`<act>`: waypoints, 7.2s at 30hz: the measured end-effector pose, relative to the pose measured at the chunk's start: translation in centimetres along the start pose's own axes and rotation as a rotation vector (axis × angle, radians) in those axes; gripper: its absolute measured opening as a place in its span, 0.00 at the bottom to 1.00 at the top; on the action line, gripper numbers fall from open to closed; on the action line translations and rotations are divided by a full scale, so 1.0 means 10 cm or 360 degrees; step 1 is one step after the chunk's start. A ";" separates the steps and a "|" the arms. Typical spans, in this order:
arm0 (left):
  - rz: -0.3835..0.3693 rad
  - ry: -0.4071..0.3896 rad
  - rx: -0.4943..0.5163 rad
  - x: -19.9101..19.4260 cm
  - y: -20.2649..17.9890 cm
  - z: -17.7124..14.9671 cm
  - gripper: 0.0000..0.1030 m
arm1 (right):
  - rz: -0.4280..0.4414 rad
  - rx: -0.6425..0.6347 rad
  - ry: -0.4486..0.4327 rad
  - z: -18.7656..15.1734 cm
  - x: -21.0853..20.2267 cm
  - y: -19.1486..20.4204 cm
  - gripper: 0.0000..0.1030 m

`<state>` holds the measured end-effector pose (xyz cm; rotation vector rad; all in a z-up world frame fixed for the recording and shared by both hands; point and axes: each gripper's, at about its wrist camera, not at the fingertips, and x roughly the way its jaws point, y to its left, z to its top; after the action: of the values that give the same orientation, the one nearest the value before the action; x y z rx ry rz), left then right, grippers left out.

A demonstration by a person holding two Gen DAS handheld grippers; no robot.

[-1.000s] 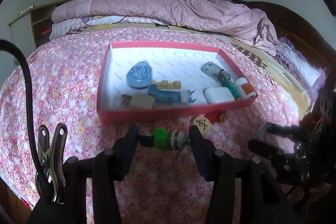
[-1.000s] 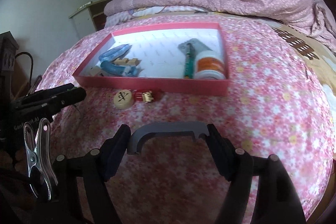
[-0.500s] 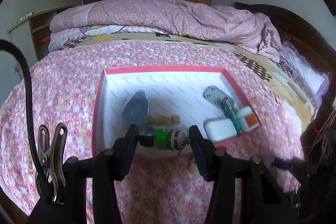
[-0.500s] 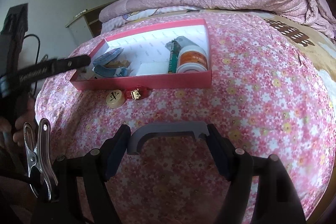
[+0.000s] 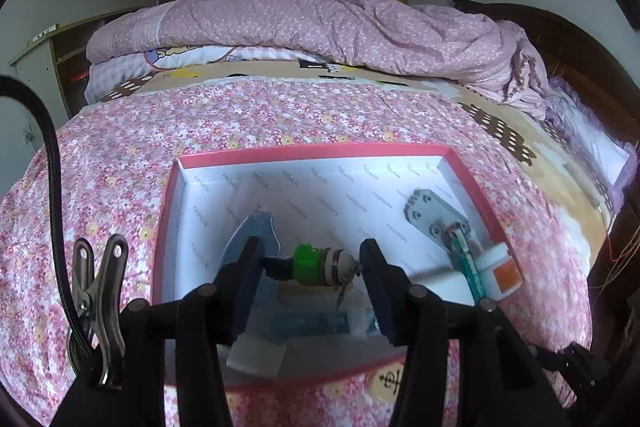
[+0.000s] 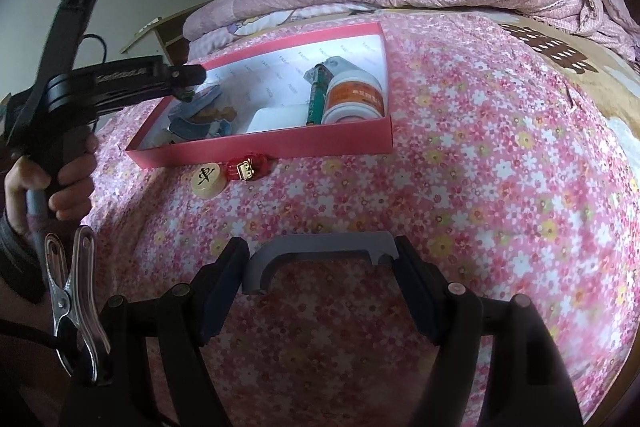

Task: Organize rigid objects
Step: 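Carry the figurine into the tray and open the left gripper while the right lifts the handle, then carry the grey handle into the tray with the right gripper and release it, then grasp the round beige wooden disc with the left gripper and lift it, then grasp the small red charm with the right gripper while the left holds the disc, then lower the disc into the tray with the left gripper while the right drops the red charm there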

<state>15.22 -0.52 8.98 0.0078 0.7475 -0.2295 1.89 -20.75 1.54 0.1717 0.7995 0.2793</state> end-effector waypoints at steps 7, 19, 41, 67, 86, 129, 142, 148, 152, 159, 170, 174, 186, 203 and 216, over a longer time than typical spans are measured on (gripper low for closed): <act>0.0016 0.0007 0.0009 0.18 0.01 0.08 0.51 | -0.0014 -0.0013 0.0005 0.01 0.03 0.01 0.72; 0.0044 0.0012 0.0057 0.19 -0.03 0.03 0.62 | -0.0020 -0.0020 0.0004 0.01 0.04 0.02 0.72; 0.0058 0.0011 -0.0061 -0.26 0.08 -0.29 0.62 | -0.0038 -0.0162 -0.0151 0.93 0.08 0.20 0.72; 0.0067 0.0017 -0.0062 -0.24 0.07 -0.37 0.62 | -0.0089 -0.0059 -0.0015 1.69 0.90 0.08 0.72; 0.0025 0.0004 -0.0004 -0.44 -0.08 -0.47 0.62 | -0.0044 -0.0047 -0.0102 1.39 0.27 0.09 0.84; 0.0069 0.0150 0.0165 -0.02 -0.56 -0.91 0.39 | -0.0261 -0.0205 0.0048 -0.09 0.09 -0.05 0.94; 0.0117 0.0113 0.0068 -0.26 -0.24 -1.01 0.32 | -0.0339 -0.0225 0.0083 -0.09 0.14 0.02 1.00; 0.0193 0.0115 -0.0024 -0.38 0.06 -1.14 0.32 | -0.0290 -0.0149 0.0074 -0.02 0.09 0.05 0.90; 0.0207 0.0127 -0.0104 -0.36 0.23 -1.18 0.32 | -0.0191 -0.0143 -0.0003 0.08 0.07 0.20 0.82; 0.0162 0.0096 -0.0128 -0.39 0.27 -1.23 0.32 | -0.0108 -0.0177 0.0037 0.26 0.35 0.44 0.70; 0.0116 0.0070 -0.0148 -0.43 0.29 -1.24 0.32 | -0.0229 -0.0207 0.0011 0.43 0.67 0.70 0.70; 0.0108 0.0063 -0.0154 -0.43 0.29 -1.25 0.32 | -0.0319 -0.0236 -0.0018 0.40 0.70 0.77 0.66; 0.0105 0.0063 -0.0159 -0.45 0.30 -1.24 0.32 | -0.0315 -0.0150 -0.0061 0.36 0.58 0.66 0.40; 0.0048 0.0003 -0.0129 -0.66 0.20 -1.15 0.32 | -0.0167 -0.0088 -0.0082 0.28 0.25 0.53 0.40; 0.0010 -0.0087 -0.0063 -0.67 0.12 -0.81 0.32 | -0.0118 -0.0134 -0.0161 0.50 0.12 0.60 0.40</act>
<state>5.26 2.74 7.50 -0.0335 0.6973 -0.2080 5.27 -14.96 5.71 0.0760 0.6911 0.2318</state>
